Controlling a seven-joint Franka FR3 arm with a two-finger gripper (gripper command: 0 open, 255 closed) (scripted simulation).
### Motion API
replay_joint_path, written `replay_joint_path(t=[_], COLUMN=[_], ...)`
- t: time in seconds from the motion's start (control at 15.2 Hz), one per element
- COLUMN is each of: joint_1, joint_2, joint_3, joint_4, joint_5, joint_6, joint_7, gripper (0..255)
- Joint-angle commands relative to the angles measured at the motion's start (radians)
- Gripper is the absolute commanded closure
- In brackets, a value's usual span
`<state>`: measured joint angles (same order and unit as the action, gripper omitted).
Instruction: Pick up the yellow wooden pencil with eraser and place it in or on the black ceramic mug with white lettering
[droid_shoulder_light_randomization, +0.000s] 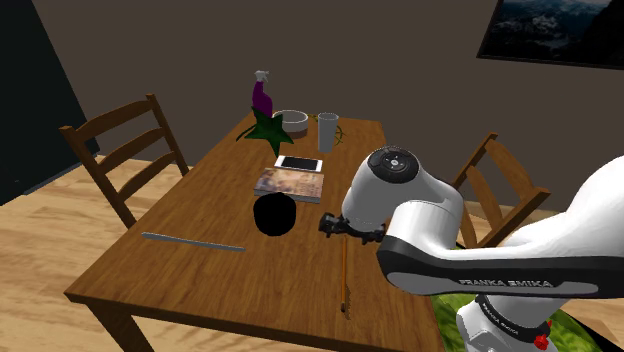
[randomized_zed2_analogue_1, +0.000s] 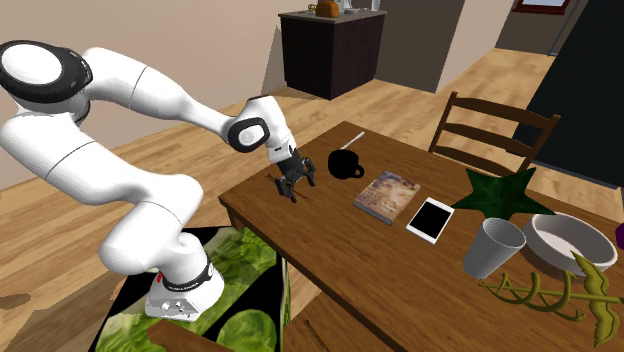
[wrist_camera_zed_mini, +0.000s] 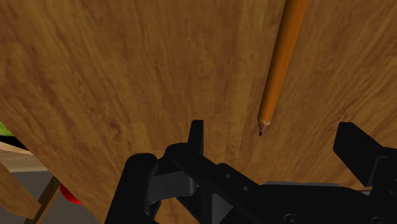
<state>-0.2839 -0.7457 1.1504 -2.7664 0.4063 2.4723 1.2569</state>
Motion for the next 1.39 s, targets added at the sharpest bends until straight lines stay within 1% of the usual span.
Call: replay_joint_path(t=[0.0,0.46,0.53,1.12,1.32], joint_1=[-0.02,-0.02,-0.02,-0.02,0.007], joint_2=[0.018,0.018,0.018,0.018,-0.012], joint_3=[0.019,0.019,0.019,0.019,-0.029], joint_4=[-0.006,-0.006,-0.006,-0.006,0.008], joint_5=[0.0,0.0,0.0,-0.001,-0.007], joint_6=[0.03,0.029,0.029,0.03,-0.021], joint_7=[0.0,0.0,0.0,0.001,-0.014], gripper=[0,0,255,255,255])
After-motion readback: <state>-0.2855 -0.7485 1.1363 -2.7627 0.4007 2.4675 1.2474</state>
